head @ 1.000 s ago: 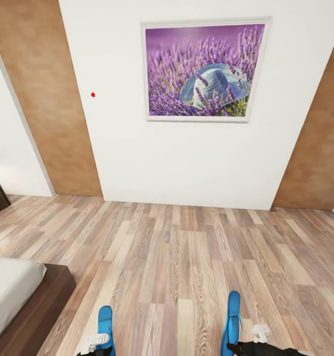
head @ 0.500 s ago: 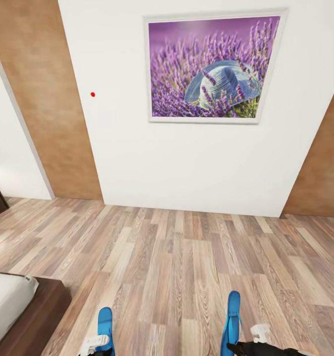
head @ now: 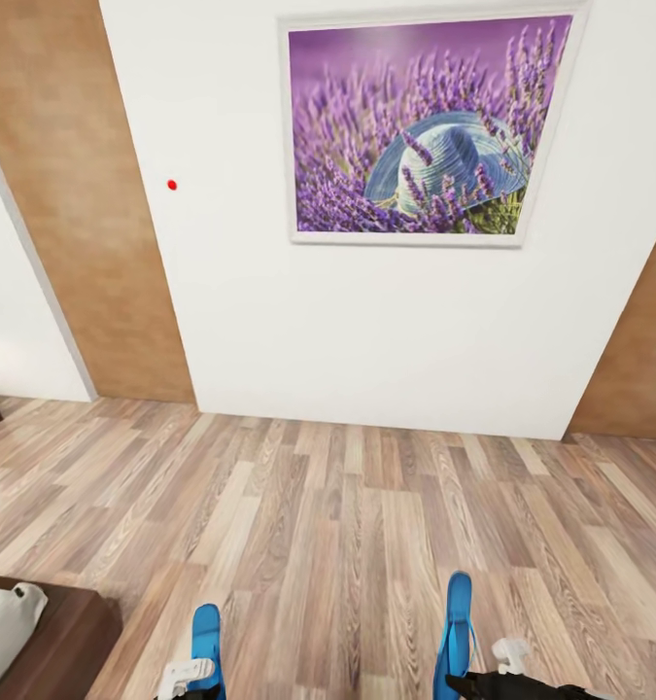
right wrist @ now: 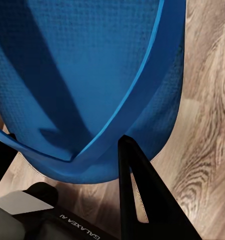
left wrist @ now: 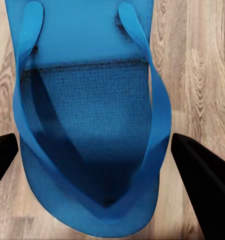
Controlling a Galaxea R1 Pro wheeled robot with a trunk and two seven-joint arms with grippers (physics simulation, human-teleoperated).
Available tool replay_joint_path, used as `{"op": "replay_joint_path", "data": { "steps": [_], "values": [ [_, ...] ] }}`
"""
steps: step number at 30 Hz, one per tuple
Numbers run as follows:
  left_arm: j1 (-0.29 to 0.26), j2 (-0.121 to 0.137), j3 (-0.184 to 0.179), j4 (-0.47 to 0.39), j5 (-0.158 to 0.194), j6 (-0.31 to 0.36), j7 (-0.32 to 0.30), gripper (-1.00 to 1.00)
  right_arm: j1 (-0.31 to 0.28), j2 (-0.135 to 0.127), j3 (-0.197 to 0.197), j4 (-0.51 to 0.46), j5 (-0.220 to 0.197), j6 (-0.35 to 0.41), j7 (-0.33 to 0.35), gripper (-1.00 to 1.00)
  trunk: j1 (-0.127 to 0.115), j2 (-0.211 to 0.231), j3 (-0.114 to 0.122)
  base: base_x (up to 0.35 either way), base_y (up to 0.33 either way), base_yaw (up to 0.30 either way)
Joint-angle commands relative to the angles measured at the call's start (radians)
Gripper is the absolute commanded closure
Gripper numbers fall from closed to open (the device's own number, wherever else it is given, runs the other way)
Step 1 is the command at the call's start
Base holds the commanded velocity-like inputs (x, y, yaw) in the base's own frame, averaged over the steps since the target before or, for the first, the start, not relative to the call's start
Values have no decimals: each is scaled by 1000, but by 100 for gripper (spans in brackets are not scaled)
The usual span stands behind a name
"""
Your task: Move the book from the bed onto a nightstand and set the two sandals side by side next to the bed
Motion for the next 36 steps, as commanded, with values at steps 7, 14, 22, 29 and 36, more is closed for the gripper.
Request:
{"op": "replay_joint_path", "data": {
  "steps": [7,14,22,29,36],
  "values": [
    [-1,0,3,1,5,-1,-6,100,-1,1,7,3,-6,-8,4,100,1,-1,-1,327,0,0],
    [-1,-1,3,1,5,-1,-6,100,-2,1,7,3,-6,-8,4,100,1,-1,-1,326,0,0],
    [-1,-1,3,1,5,-1,-6,100,-1,1,7,3,-6,-8,4,100,1,-1,-1,323,0,0],
    [-1,-1,3,1,5,-1,-7,100,-1,1,7,3,-6,-8,3,100,1,-1,-1,94,0,0],
    [-1,-7,3,1,7,1,-8,100,-2,1,7,3,-6,-8,3,100,1,-1,-1,304,0,0]
  ]
}}
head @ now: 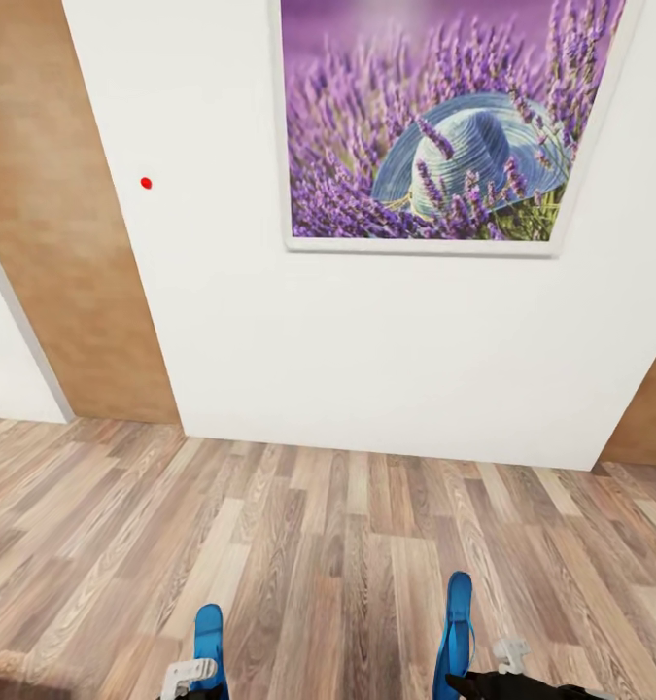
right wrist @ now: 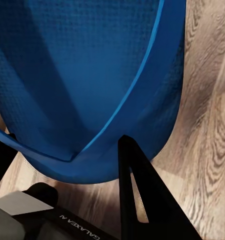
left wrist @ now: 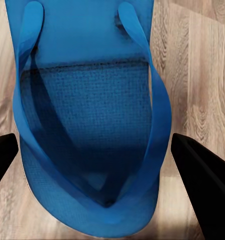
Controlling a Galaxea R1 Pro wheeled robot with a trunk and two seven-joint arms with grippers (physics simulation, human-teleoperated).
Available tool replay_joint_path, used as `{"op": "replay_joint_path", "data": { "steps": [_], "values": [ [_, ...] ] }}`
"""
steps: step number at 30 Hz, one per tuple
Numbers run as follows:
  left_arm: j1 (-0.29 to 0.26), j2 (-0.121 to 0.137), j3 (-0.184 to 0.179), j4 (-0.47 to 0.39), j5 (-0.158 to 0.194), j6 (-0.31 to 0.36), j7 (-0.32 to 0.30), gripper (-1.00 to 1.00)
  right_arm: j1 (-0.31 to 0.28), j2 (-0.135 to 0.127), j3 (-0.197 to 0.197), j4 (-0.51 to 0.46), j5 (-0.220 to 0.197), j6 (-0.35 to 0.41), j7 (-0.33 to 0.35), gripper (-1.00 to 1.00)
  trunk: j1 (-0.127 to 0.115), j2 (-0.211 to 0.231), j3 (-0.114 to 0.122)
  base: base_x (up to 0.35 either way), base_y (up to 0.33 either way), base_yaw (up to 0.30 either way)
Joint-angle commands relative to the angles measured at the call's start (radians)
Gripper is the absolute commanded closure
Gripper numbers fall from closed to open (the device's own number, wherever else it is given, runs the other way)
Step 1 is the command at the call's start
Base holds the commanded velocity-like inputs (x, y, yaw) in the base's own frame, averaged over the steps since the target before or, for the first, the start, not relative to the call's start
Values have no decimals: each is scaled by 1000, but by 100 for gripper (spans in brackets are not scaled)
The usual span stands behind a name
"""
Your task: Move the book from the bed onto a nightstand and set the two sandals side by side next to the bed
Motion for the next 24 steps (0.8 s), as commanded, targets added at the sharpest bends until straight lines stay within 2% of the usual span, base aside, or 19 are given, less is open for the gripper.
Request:
{"op": "replay_joint_path", "data": {
  "steps": [1,5,11,17,24],
  "values": [
    [-1,0,4,2,5,0,-6,100,-1,1,8,4,-6,-7,4,100,1,0,-1,322,0,0],
    [-1,-2,4,2,5,0,-6,100,-1,1,8,4,-6,-7,4,100,1,0,-1,323,0,0],
    [-1,-22,4,3,5,0,-5,100,-1,1,8,4,-6,-7,3,100,1,0,-1,323,0,19],
    [-1,-23,5,3,5,0,-5,100,-1,1,8,4,-6,-7,4,100,1,0,-1,319,0,82],
    [-1,-23,5,3,4,0,-6,100,-2,1,8,4,-6,-7,4,100,1,0,-1,99,0,22]
  ]
}}
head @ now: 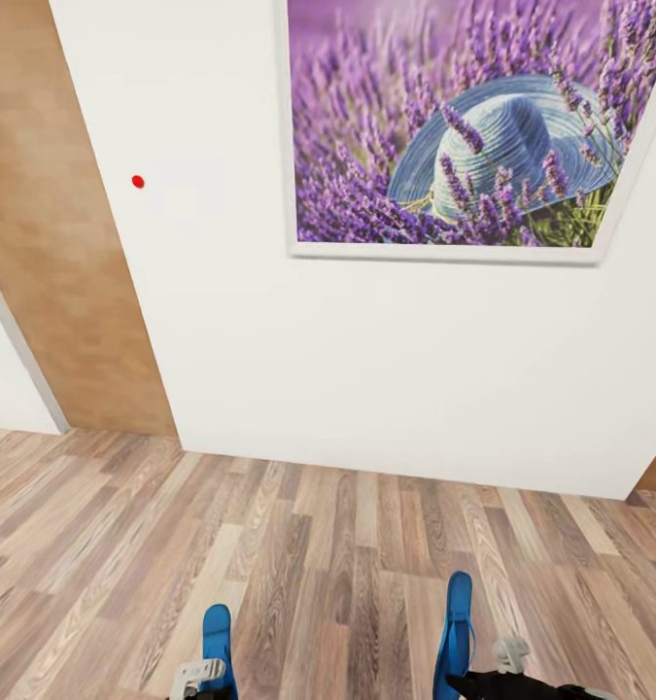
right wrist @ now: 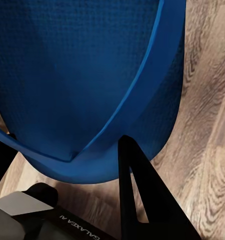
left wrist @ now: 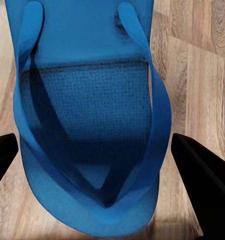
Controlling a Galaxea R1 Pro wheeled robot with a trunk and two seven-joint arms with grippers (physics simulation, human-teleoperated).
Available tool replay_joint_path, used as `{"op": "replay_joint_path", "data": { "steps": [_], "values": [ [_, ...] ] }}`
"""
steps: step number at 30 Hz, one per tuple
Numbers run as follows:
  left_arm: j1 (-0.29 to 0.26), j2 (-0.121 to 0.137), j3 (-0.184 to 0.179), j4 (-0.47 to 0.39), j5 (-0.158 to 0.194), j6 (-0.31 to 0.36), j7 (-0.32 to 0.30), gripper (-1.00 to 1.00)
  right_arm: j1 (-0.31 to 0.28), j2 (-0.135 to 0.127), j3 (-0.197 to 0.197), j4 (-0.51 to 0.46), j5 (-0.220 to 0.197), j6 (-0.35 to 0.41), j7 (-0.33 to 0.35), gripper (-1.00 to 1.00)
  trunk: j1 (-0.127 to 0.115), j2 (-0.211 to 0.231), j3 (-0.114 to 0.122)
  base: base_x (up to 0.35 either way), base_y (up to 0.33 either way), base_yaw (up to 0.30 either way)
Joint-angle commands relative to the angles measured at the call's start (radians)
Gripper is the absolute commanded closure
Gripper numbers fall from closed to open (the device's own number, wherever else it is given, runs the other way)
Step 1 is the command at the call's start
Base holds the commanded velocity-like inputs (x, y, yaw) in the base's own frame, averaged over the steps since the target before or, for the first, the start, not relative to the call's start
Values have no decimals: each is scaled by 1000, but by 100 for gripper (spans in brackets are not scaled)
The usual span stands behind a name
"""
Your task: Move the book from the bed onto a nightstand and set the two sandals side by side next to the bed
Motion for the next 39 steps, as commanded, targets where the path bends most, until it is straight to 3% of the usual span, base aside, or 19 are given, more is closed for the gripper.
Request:
{"op": "replay_joint_path", "data": {
  "steps": [1,13,35,39],
  "values": [
    [-1,0,4,2,5,-1,-6,100,-1,1,8,3,-6,-7,4,100,0,-1,-1,8,0,175],
    [-1,0,4,2,4,-1,-7,100,-1,1,8,3,-6,-7,3,100,0,-1,-1,17,0,197],
    [-1,0,3,2,4,0,-6,100,-1,1,8,4,-5,4,5,100,0,-1,-1,307,0,4],
    [-1,1,2,2,3,5,-5,100,39,1,8,5,-5,3,4,100,0,-1,-1,319,0,0]
  ]
}}
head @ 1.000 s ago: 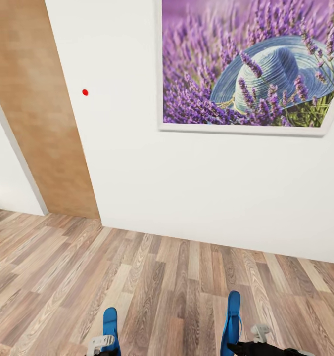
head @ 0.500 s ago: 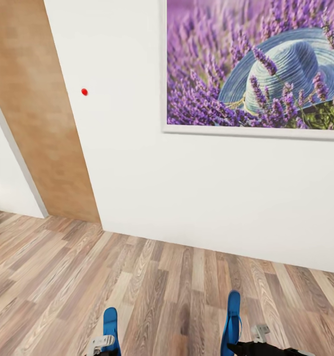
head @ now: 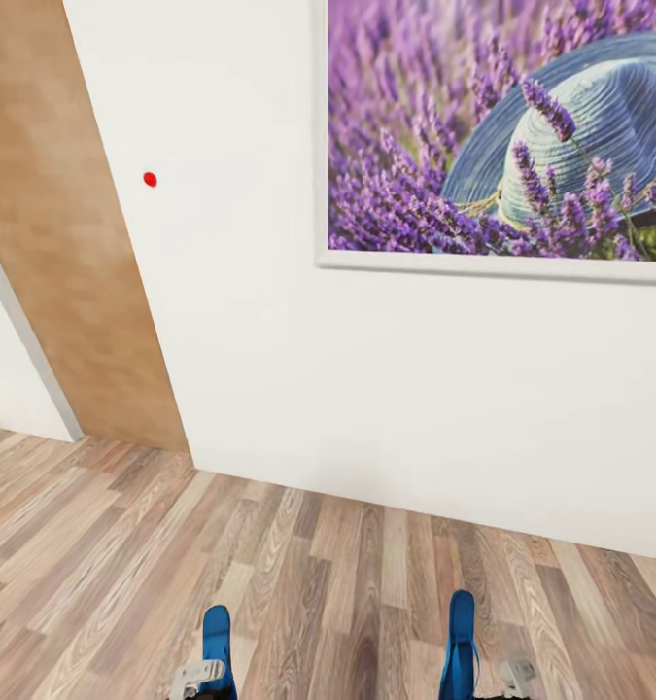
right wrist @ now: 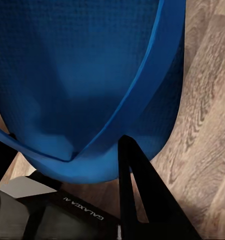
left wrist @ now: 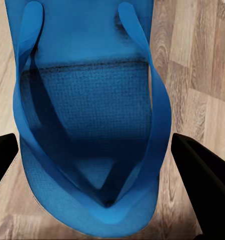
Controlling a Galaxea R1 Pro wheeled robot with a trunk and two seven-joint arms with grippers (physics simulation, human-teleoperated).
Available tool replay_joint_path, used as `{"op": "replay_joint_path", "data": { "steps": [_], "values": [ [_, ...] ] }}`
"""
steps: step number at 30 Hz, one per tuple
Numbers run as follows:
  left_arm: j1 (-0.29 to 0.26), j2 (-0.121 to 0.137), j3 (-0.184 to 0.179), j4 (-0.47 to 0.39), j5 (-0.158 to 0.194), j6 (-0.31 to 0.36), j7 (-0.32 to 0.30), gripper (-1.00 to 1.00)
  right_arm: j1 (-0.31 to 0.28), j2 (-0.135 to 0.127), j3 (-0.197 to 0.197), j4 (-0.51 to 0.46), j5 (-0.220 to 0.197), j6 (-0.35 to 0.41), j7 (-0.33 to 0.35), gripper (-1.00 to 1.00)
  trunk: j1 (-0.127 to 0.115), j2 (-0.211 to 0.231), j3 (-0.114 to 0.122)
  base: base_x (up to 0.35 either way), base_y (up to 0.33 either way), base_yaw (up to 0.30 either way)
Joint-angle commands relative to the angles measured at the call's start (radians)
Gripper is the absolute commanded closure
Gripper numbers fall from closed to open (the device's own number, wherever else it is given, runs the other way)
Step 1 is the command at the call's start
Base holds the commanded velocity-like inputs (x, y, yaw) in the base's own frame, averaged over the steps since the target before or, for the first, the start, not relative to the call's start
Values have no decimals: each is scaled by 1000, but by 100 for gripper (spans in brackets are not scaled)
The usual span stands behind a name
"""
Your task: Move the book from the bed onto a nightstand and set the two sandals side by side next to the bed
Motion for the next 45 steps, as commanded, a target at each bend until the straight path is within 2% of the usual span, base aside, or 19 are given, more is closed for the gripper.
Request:
{"op": "replay_joint_path", "data": {
  "steps": [1,4,5,8,12,20,32,45],
  "values": [
    [-1,0,4,6,5,0,-6,100,4,1,1,3,-8,-9,4,100,1,0,-1,319,0,0],
    [-1,1,-7,65,4,-2,-6,100,15,1,1,3,-8,-7,4,100,1,0,-1,319,0,0],
    [-1,2,-25,87,3,-3,-6,100,21,0,1,3,-8,-6,4,100,1,0,-1,319,0,0],
    [-1,5,-71,105,4,-5,-6,100,35,0,1,3,-8,-5,3,100,1,0,-1,318,0,0],
    [-1,3,-99,113,4,-6,-6,100,39,0,1,3,-9,-9,1,100,1,0,-1,311,0,0],
    [-1,2,-103,115,4,-6,-6,100,40,0,1,3,-9,-13,1,100,1,0,-1,284,0,61],
    [-1,1,-103,116,5,-6,-6,100,40,0,1,3,-9,-15,1,100,1,0,-1,34,0,256],
    [-1,0,-103,118,5,-6,-1,100,40,0,1,3,-9,-17,1,100,1,0,-1,272,-71,34]
  ]
}}
